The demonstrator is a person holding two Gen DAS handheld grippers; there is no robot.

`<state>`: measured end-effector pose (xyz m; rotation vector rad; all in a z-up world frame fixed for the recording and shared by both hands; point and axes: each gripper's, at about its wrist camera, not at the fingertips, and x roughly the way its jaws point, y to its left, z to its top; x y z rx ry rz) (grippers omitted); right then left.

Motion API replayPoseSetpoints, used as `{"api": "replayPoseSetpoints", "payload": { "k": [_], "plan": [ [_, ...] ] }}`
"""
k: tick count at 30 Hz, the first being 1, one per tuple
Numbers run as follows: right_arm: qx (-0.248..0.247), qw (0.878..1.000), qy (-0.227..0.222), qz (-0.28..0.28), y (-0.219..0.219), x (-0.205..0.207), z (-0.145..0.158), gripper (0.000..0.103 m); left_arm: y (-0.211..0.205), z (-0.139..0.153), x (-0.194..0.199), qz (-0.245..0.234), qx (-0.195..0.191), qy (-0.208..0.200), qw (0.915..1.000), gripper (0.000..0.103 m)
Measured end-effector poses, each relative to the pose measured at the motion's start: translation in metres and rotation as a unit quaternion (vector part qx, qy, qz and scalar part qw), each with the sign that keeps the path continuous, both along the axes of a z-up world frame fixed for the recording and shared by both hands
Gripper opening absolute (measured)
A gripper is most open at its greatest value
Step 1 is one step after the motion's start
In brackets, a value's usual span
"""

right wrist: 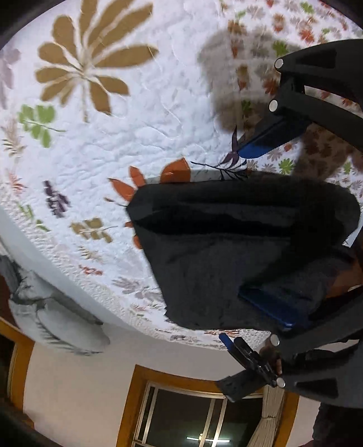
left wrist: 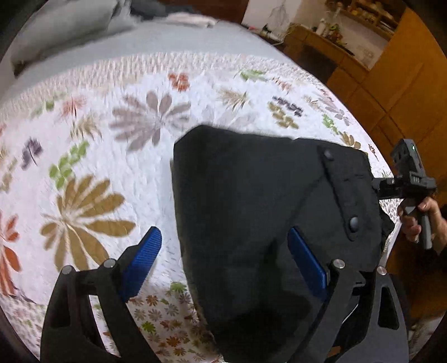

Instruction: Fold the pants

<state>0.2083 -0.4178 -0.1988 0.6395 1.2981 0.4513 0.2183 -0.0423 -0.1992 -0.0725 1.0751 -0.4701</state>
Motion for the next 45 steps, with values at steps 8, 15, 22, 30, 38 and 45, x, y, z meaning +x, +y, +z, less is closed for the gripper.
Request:
{"api": "replayPoseSetpoints", "payload": {
  "k": [8,15,22,30,38,45],
  "plan": [
    [0.012,1.0,-0.002,0.005,0.01,-0.003,-0.006,0.1,0.013,-0.018,0.002,0.019,0.002,0.024,0.9995,0.091],
    [0.027,1.0,-0.003,-0.007,-0.003,-0.017,-0.002,0.1,0.028,-0.023,0.005,0.011,-0.13,0.088,0.9875,0.091],
    [0.053,0.998,-0.004,-0.019,-0.014,-0.013,-0.006,0.1,0.057,-0.051,0.031,0.022,-0.265,0.185,0.9459,0.091],
    [0.091,0.995,-0.008,-0.033,-0.026,-0.009,-0.016,0.1,0.051,-0.088,0.049,0.02,-0.299,0.275,0.9137,0.091],
    [0.112,0.994,-0.004,-0.019,-0.027,-0.004,-0.03,0.1,0.049,-0.102,0.047,0.01,-0.336,0.295,0.8946,0.091],
    [0.12,0.992,0.014,0.025,-0.012,0.001,-0.036,0.1,0.02,-0.098,0.044,-0.03,-0.296,0.298,0.907,0.093]
  ]
}}
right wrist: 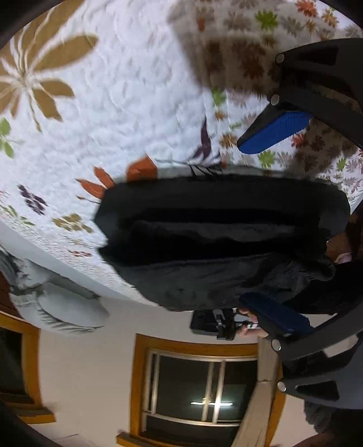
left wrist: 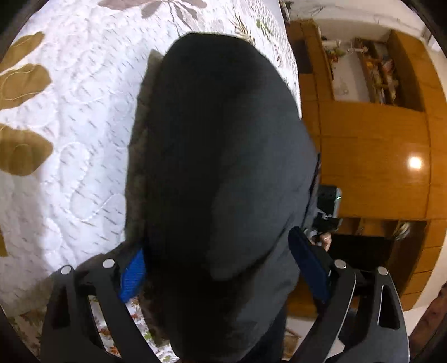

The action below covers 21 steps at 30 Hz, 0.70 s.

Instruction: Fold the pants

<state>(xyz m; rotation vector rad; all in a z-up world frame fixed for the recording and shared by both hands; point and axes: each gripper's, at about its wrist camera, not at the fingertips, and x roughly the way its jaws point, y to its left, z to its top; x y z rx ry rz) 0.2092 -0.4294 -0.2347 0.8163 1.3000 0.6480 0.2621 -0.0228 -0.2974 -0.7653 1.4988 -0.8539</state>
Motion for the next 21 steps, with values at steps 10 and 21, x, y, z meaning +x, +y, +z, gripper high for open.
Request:
{"api": "replayPoseSetpoints", "payload": {
  "k": [10,21],
  "plan": [
    [0.04,0.999,0.014,0.033,0.023,0.009,-0.009,0.1,0.002,-0.007,0.0,0.031,-0.022,0.009,0.9992,0.091],
    [0.027,0.999,0.016,0.031,0.027,0.006,-0.002,0.082,0.026,-0.009,0.001,0.028,-0.01,0.006,0.9995,0.065]
  ]
}}
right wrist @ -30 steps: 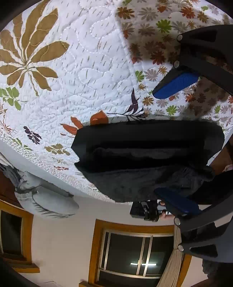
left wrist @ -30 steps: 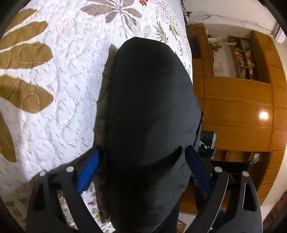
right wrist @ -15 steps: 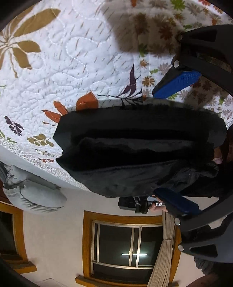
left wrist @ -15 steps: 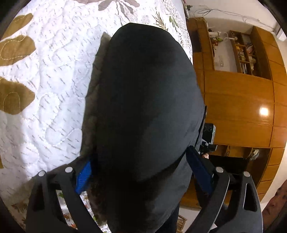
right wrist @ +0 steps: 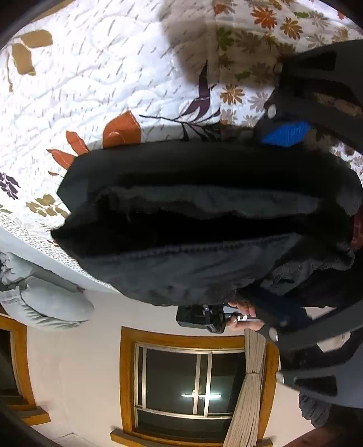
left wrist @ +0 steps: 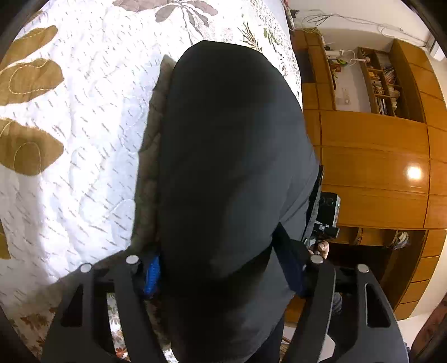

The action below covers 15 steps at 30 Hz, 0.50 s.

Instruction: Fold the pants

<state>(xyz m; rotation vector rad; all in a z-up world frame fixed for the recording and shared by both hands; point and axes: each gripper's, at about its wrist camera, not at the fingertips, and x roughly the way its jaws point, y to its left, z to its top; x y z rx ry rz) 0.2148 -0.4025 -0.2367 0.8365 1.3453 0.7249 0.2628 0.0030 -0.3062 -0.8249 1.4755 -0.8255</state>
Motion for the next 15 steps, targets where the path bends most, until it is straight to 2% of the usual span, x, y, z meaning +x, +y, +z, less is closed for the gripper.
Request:
{"api": "replayPoseSetpoints", "payload": {
  "k": [2,5,10,15],
  "plan": [
    [-0.004,1.0,-0.005,0.001,0.002,-0.003,0.002,0.065,0.001,0.0,-0.001,0.0,-0.002,-0.005,1.0,0.053],
    [-0.003,1.0,-0.014,0.003,0.005,-0.004,0.004,0.052,0.001,0.004,-0.002,-0.001,-0.012,-0.015,0.9998,0.043],
    [-0.011,1.0,-0.016,0.004,0.011,0.001,0.013,0.046,0.004,0.004,-0.001,0.008,-0.024,-0.013,0.9996,0.037],
    [-0.011,1.0,-0.016,0.006,0.011,0.006,0.016,0.044,0.01,0.007,0.0,0.012,-0.034,-0.02,0.9992,0.034]
  ]
}}
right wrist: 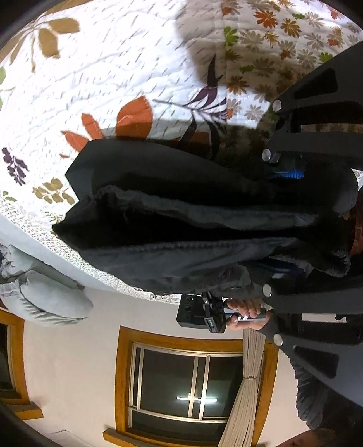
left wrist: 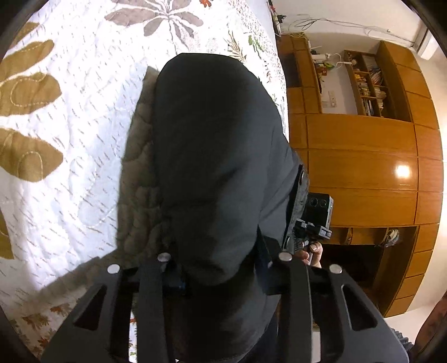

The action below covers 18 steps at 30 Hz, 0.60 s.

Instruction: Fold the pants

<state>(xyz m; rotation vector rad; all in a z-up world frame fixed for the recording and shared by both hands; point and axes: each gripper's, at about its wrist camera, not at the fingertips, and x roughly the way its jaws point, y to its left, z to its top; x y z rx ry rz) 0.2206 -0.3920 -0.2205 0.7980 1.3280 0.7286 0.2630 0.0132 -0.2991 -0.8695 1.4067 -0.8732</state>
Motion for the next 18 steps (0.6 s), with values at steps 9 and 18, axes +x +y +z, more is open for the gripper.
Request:
{"api": "replayPoseSetpoints", "payload": {
  "k": [9,18],
  "plan": [
    [0.01,1.0,-0.01,0.012,0.013,0.017,0.004,0.042,0.03,0.014,0.012,0.02,-0.005,-0.015,0.9997,0.031],
    [0.02,0.999,-0.025,0.04,0.056,0.058,0.005,0.042,0.08,0.029,0.042,0.047,0.02,-0.037,0.998,0.031]
  ]
}}
